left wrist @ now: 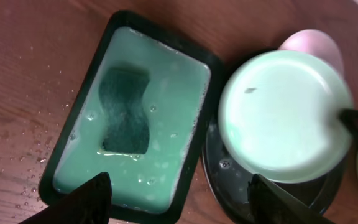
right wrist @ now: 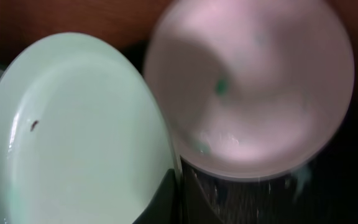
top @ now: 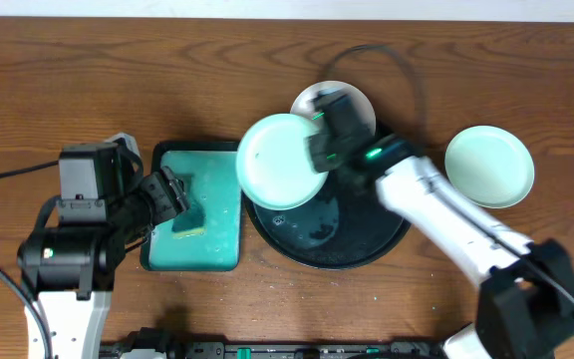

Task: Clean dirty plates on tray and stack at the side
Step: 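Carry the light green plate right and stack it on the mint plate, then drag the white plate to the black tray center with the right gripper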

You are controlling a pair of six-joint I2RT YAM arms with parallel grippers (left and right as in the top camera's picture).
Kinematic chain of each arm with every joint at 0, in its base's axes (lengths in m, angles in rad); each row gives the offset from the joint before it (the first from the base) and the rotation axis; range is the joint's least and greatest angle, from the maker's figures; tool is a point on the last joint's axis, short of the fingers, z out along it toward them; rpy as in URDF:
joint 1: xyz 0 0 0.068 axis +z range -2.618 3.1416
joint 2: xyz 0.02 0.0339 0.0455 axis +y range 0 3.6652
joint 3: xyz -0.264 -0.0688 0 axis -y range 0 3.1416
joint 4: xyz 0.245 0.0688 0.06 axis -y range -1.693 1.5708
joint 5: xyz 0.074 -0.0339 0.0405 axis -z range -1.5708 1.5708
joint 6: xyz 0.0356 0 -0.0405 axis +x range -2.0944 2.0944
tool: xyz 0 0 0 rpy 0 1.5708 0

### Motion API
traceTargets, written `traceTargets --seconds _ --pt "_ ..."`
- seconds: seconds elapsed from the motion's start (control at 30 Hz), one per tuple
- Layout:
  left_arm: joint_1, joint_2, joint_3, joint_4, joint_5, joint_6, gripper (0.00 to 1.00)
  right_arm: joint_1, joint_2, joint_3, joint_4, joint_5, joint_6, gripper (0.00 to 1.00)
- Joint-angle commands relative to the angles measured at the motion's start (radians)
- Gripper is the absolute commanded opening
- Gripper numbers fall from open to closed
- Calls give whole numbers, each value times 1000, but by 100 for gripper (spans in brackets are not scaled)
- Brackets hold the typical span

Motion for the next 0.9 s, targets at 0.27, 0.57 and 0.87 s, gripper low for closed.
traceTargets --seconds 0.27,0.57,0.87 --pt "5 47 16 2 9 13 71 -703 -127 5 -328 -118 225 1" --pt "4 47 16 14 9 13 71 -988 -1 5 -375 -35 225 20" --pt "4 47 16 18 9 13 71 -826 -8 5 -185 -432 14 49"
